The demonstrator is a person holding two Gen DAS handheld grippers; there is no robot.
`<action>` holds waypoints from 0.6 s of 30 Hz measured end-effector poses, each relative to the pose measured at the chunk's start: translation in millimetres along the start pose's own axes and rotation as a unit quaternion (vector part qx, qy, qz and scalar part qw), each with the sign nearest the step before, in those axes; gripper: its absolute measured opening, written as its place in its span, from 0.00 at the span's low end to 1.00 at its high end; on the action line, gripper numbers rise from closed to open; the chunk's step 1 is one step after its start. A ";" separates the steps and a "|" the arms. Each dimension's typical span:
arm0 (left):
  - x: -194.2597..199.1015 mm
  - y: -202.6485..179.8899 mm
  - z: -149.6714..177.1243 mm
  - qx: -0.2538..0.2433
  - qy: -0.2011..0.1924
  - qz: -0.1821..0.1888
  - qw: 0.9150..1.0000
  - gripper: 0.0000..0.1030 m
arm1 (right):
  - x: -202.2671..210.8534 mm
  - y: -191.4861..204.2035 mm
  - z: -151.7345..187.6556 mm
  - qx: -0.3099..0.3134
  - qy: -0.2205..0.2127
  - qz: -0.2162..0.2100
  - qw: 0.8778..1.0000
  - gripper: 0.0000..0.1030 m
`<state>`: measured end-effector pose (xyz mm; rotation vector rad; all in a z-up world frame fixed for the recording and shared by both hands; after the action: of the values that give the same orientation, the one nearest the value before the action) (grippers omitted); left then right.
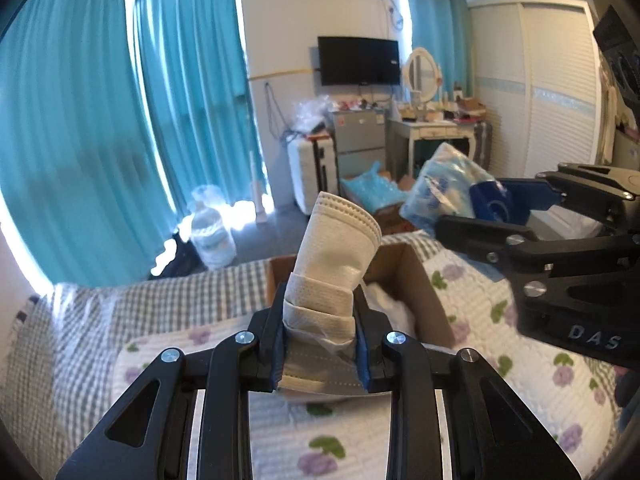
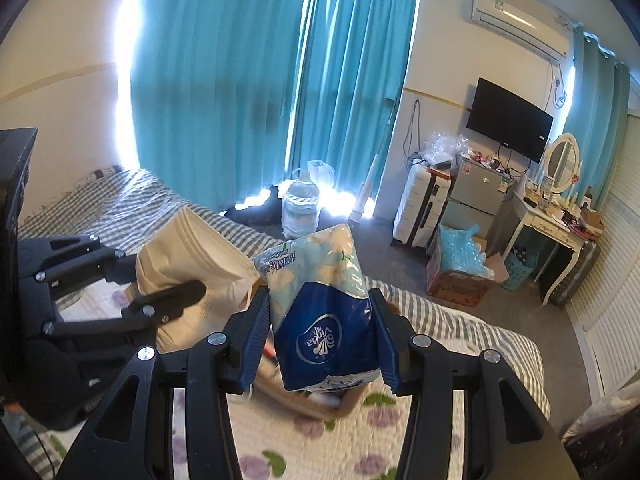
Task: Organize soft objects
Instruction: 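Lower the mask and Vinda pack into the box and open both grippers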
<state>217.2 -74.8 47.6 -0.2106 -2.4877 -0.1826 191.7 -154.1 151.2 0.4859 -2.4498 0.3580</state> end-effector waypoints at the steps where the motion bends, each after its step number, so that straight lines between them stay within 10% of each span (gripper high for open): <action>1: -11.3 1.4 -2.3 0.000 0.003 -0.001 1.000 0.26 | -13.0 -2.8 -5.5 0.000 0.002 0.002 1.000 0.46; 18: -152.7 -2.8 21.3 0.002 0.058 0.009 0.998 0.32 | -209.7 -56.6 32.6 -0.050 0.075 -0.003 0.996 0.48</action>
<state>325.0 -90.0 -61.6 -0.2147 -2.3701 -0.1784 355.5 -162.7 5.2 0.4083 -2.3070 0.2575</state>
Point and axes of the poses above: each gripper's, at about its wrist camera, not at the fingertips, and x roughly against the way its jaws point, y to its left, z to its underside, the point moved 6 cm from there along -x, roughly the way its jaws point, and after that the axes turned 4 degrees about y, right-handed, at the moved point
